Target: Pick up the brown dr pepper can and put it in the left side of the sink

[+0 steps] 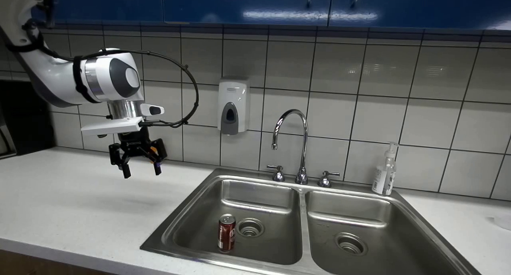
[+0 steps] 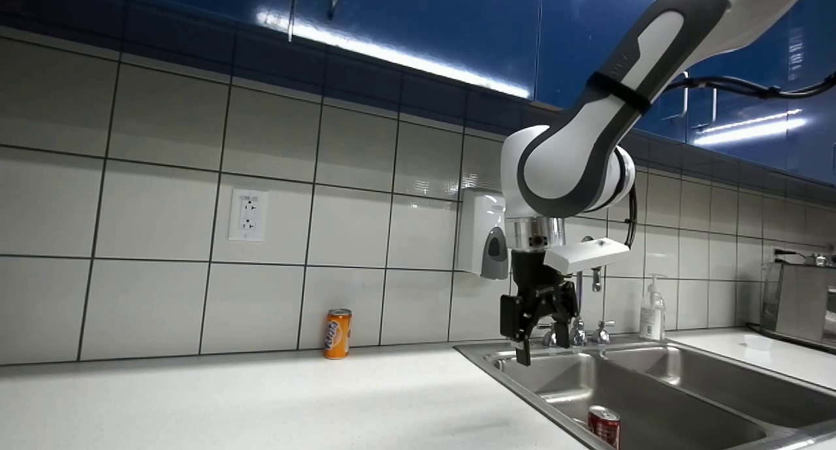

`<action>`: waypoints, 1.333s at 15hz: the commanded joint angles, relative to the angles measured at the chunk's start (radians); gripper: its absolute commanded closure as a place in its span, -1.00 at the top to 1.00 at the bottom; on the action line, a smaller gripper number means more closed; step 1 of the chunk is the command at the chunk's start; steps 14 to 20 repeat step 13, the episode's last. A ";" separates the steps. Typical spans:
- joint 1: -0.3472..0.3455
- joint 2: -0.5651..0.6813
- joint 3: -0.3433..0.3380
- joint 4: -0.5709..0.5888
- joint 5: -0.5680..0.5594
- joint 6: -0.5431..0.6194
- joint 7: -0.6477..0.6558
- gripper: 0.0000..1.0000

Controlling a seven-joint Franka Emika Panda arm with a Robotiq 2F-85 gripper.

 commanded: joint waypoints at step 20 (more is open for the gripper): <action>-0.013 0.000 0.014 0.001 0.002 -0.002 -0.001 1.00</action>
